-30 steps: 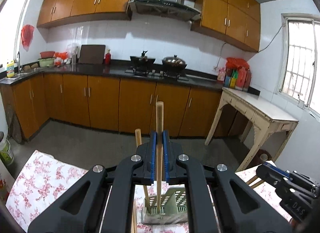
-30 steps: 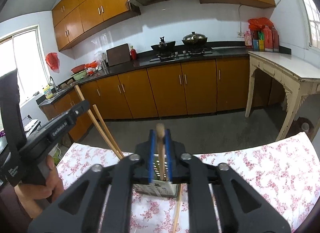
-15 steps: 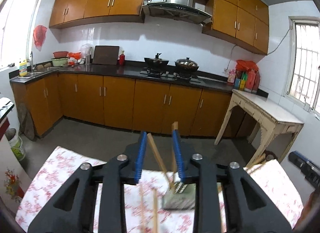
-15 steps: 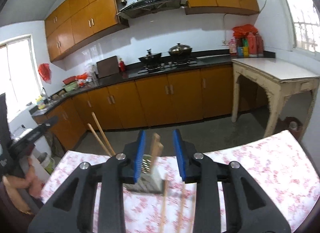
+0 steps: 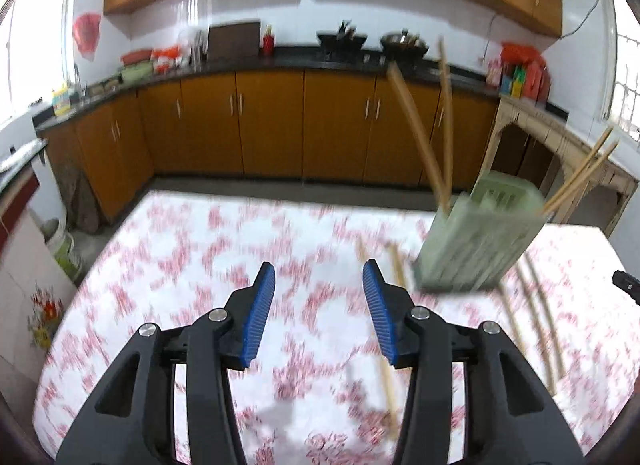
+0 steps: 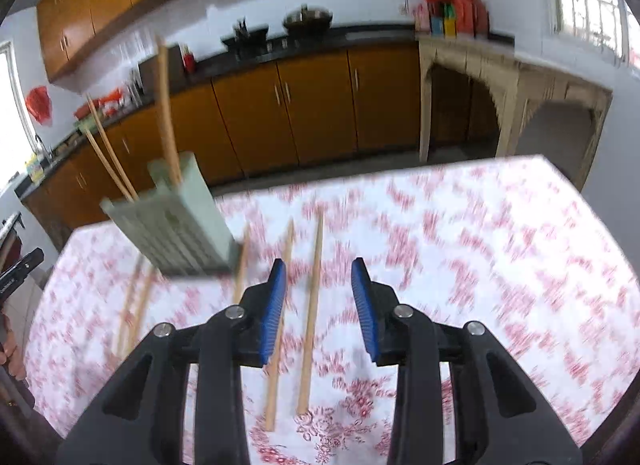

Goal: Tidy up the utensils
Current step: 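Close the right tool on a chopstick while the left tool grasps another chopstick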

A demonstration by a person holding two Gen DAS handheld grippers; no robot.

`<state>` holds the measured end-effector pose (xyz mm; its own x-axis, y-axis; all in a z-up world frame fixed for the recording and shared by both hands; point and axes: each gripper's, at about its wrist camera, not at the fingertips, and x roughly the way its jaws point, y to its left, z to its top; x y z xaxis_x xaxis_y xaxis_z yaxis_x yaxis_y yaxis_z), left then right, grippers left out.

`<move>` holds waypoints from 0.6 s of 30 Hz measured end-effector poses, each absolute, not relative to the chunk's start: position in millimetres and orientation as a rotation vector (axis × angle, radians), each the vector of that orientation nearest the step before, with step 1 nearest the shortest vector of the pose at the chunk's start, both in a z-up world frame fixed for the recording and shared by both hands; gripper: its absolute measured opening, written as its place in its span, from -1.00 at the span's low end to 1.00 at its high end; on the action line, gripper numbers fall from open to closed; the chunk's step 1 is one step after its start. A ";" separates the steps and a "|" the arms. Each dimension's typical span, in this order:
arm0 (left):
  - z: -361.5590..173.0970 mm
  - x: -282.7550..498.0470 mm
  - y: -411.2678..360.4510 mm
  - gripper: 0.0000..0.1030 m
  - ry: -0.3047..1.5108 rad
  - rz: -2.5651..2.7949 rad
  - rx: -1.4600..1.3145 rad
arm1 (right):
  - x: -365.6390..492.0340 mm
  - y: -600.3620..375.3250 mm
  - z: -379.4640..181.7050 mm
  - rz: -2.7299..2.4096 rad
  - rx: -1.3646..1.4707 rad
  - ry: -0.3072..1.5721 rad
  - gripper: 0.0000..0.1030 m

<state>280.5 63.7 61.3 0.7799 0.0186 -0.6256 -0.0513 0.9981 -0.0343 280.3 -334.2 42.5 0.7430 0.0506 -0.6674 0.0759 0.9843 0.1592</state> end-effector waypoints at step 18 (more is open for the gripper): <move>-13.8 279.6 53.4 0.51 0.851 -0.036 -0.058 | 309.6 -303.5 -61.5 -0.038 0.129 0.922 -0.84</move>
<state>279.6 53.4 -13.8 0.6586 -0.0555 -0.7505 0.0087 0.9978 -0.0662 309.6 -303.5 -61.5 0.6040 0.0226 -0.7967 0.0877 0.9916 0.0946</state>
